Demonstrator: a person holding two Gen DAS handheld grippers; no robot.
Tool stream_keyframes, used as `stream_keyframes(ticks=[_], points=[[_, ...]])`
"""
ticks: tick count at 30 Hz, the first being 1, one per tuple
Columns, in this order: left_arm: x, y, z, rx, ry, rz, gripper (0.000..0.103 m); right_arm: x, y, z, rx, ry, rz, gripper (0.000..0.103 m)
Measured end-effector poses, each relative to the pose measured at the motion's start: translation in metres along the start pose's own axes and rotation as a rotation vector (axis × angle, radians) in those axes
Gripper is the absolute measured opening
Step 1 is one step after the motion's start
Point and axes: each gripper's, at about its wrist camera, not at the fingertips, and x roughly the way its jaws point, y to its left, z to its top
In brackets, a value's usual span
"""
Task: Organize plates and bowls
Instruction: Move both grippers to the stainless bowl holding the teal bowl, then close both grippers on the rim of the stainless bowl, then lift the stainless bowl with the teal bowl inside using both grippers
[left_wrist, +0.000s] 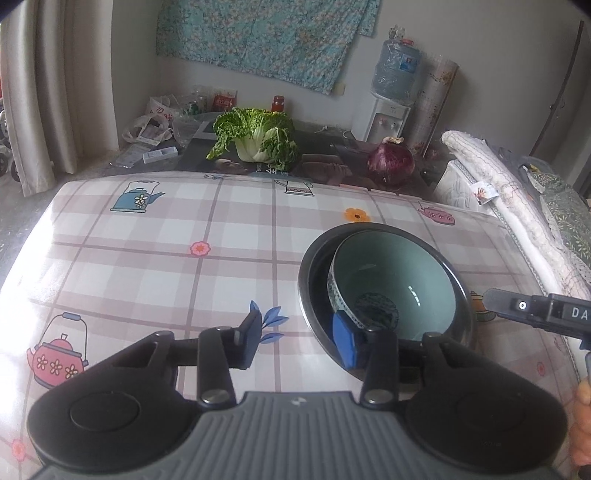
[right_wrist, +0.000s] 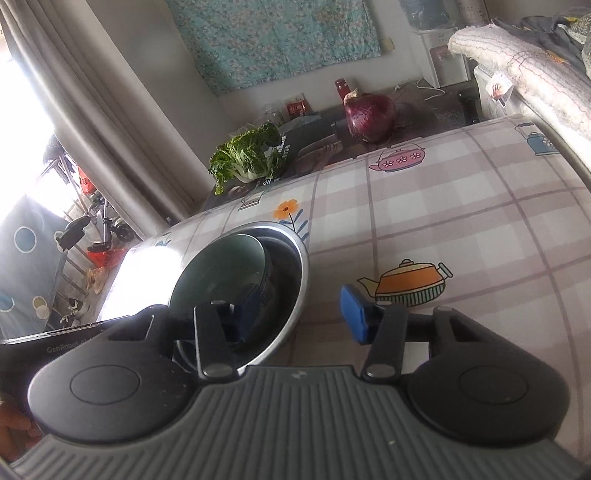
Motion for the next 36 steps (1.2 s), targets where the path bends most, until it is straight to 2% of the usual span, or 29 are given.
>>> stream_keyframes(ticks=[2,5,10,12,14,19,28,30,32,36], points=[[0.007,-0.002,0.000,0.004,0.019,0.011,0.043,0.012,-0.004,0.001,0.009,0.018,0.001,0.045],[0.016,-0.001,0.001,-0.005,0.037,0.002,0.040,0.026,-0.008,0.001,0.015,0.043,-0.001,0.035],[0.028,-0.002,0.007,-0.015,0.069,-0.018,0.029,0.042,-0.013,0.001,0.038,0.076,0.021,0.024],[0.033,-0.001,0.010,-0.036,0.093,-0.037,0.018,0.047,-0.012,0.002,0.044,0.089,0.037,0.017],[0.036,0.001,0.013,-0.062,0.117,-0.051,0.015,0.052,-0.011,0.001,0.062,0.112,0.063,0.012],[0.030,0.000,0.013,-0.045,0.127,-0.013,0.015,0.054,-0.003,-0.004,0.078,0.130,0.078,0.012],[0.025,0.014,0.010,-0.057,0.136,0.001,0.016,0.055,0.009,-0.009,0.069,0.155,0.115,0.012],[0.029,0.013,0.010,-0.054,0.154,0.008,0.021,0.056,0.009,-0.009,0.074,0.155,0.121,0.013],[0.035,0.012,0.010,-0.050,0.161,0.018,0.022,0.058,0.007,-0.009,0.092,0.159,0.128,0.014],[0.038,0.010,0.010,-0.058,0.156,0.025,0.017,0.059,0.006,-0.009,0.106,0.161,0.134,0.015]])
